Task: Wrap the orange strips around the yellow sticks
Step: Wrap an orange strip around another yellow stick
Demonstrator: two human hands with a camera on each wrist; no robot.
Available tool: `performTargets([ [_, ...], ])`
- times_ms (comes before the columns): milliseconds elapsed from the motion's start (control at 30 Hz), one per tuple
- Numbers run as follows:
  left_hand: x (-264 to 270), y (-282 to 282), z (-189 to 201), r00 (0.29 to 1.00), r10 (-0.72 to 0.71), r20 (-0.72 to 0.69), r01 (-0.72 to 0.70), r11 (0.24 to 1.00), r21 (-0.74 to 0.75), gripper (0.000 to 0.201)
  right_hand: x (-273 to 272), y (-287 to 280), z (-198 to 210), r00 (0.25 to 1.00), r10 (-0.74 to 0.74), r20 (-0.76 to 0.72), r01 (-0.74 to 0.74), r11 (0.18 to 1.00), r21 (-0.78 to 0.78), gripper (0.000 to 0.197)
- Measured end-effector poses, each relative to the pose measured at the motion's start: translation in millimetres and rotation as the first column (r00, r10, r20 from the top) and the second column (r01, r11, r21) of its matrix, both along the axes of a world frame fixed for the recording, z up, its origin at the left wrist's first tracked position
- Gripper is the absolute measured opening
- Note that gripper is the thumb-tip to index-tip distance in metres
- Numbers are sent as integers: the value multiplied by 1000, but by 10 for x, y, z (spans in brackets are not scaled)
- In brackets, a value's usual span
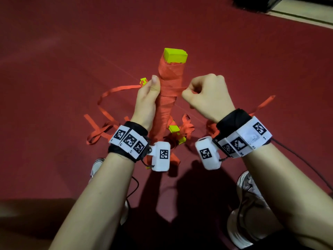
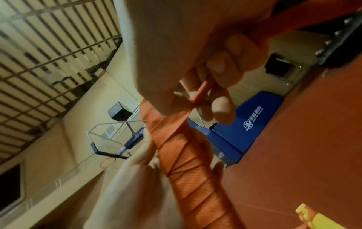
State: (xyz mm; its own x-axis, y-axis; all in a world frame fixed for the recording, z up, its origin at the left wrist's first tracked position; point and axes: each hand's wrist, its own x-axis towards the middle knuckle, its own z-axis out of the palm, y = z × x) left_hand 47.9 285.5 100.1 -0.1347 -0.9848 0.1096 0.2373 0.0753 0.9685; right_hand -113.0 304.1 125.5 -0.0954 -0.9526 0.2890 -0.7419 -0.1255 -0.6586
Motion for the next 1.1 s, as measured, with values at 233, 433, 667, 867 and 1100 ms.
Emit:
performTargets([
  [233, -100, 82, 95, 976, 111, 187, -124, 990, 60, 64, 100, 53, -68, 993, 88, -80, -99, 986, -134, 29],
  [433, 38, -42, 95, 934, 176, 312, -191, 981, 18, 37, 328, 229, -7, 981, 111, -162, -144, 967, -209, 4],
  [667, -62, -5, 152, 949, 108, 297, -116, 993, 9, 54, 333, 213, -25, 993, -9, -118, -18, 974, -226, 32],
  [867, -131, -14, 194, 911, 243, 334, -237, 970, -61, 62, 283, 170, -33, 992, 93, -87, -112, 964, -241, 28],
  [1100, -264, 72, 58, 648, 700, 299, -481, 681, -552, 46, 181, 148, 32, 991, 75, -115, -94, 981, -171, 13],
])
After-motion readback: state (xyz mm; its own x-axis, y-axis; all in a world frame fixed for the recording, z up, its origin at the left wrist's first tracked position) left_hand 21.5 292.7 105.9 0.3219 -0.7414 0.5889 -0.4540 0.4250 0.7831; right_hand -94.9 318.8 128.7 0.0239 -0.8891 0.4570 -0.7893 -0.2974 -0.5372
